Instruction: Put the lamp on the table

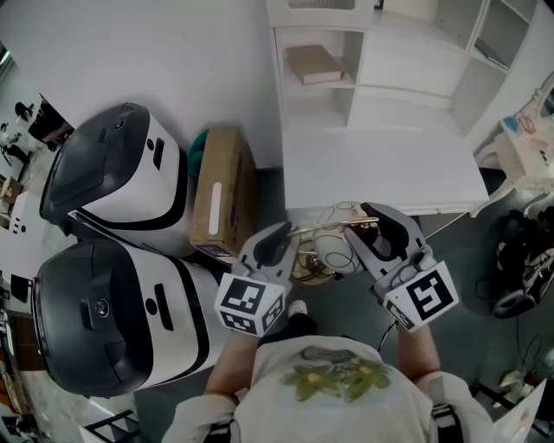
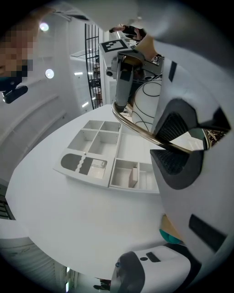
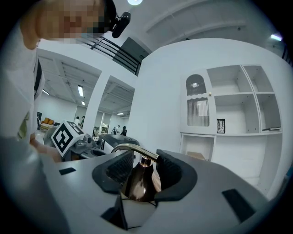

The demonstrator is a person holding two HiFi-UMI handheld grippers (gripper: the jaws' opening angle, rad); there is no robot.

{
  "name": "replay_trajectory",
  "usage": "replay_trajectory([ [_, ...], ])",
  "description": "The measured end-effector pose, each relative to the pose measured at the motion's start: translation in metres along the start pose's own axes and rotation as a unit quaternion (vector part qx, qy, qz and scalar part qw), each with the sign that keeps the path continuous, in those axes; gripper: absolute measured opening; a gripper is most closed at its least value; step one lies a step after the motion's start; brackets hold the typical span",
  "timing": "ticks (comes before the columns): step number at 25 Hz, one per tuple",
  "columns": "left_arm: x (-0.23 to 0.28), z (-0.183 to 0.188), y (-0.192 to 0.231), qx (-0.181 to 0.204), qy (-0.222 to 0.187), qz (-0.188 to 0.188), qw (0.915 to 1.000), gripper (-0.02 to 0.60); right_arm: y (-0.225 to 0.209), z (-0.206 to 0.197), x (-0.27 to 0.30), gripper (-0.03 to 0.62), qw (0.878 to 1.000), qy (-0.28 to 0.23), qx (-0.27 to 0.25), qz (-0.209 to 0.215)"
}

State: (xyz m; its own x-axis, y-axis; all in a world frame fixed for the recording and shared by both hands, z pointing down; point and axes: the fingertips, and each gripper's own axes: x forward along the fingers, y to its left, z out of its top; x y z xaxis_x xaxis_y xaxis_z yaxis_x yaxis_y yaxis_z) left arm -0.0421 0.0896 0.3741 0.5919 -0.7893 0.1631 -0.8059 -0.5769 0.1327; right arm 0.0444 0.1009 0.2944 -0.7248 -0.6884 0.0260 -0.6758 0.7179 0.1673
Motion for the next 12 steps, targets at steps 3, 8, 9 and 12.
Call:
replay_trajectory([
  [3,0.011,0.005,0.021,0.000,-0.001,-0.006,1.0000,0.072,-0.008,-0.001,0.022,0.170,1.000,0.002,-0.001,-0.006],
  [8,0.029,0.014,0.052,0.007,-0.006,-0.015,0.9998,0.072,-0.020,-0.001,0.054,0.170,1.000,0.001,-0.001,-0.018],
  [9,0.031,0.016,0.057,0.009,-0.007,-0.016,0.9998,0.072,-0.022,-0.001,0.058,0.170,1.000,0.000,-0.001,-0.021],
  [12,0.039,0.018,0.069,0.011,-0.008,-0.017,0.9998,0.072,-0.027,-0.003,0.070,0.170,1.000,0.002,0.001,-0.026],
])
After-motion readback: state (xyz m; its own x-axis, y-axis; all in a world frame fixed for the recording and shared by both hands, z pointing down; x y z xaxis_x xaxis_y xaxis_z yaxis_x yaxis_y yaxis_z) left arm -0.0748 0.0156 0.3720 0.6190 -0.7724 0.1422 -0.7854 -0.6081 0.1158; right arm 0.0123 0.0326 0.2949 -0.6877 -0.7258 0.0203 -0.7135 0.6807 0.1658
